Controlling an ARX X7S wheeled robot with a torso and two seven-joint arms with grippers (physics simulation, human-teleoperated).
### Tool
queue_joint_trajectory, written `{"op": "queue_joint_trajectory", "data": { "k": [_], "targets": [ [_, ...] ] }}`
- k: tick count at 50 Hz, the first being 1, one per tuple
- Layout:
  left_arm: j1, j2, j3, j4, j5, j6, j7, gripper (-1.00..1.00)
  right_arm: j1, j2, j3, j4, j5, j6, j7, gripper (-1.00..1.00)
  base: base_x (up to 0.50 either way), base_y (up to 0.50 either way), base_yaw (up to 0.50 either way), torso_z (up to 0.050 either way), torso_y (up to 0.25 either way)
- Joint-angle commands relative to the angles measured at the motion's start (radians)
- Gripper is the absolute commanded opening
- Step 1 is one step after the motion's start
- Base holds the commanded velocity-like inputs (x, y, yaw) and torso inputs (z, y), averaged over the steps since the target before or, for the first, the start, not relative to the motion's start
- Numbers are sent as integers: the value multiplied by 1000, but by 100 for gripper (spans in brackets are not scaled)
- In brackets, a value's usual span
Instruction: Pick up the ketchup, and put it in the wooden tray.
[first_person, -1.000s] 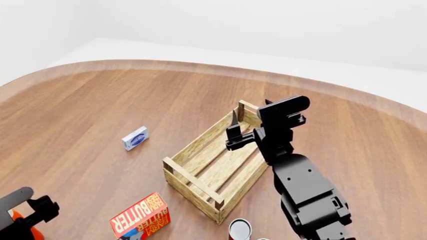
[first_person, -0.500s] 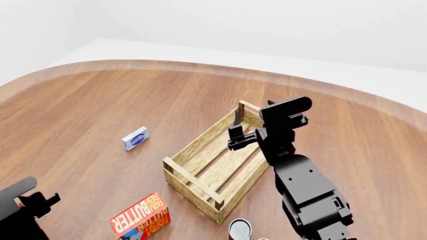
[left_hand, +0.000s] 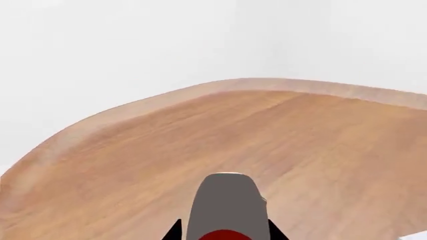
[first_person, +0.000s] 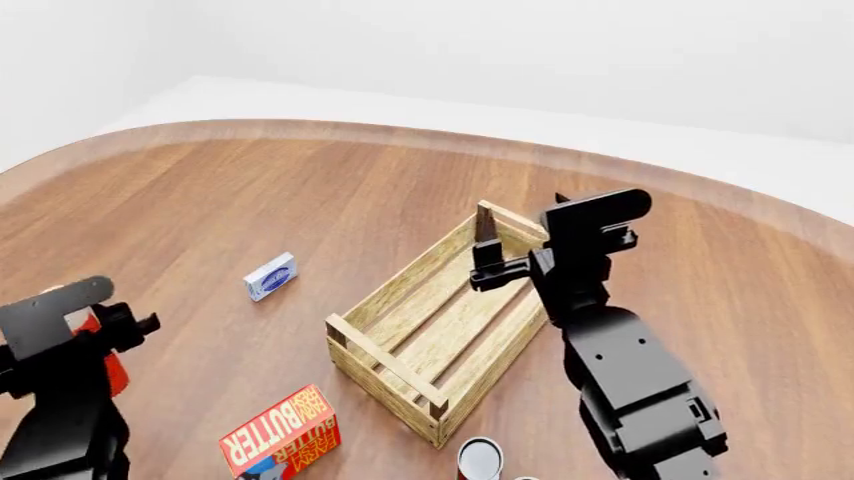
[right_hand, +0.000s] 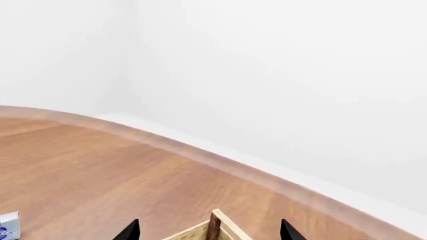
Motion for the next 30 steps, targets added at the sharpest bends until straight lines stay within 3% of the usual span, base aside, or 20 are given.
{"op": "queue_joint_trajectory", "data": {
  "k": [1,18,30],
  "targets": [
    [-158,11,144,110,16,-121,90,-100,-14,43,43,-90,28,50,31,100,0,0,0,0,0],
    [-473,159,334,-173,25,-73,311,-100,-57,108,108,-220,56,132,96,100,0,0,0,0,1],
    [-750,321,400,-737,48,252,456,-100,-112,147,164,-274,78,156,136,100,0,0,0,0,1]
  ]
}}
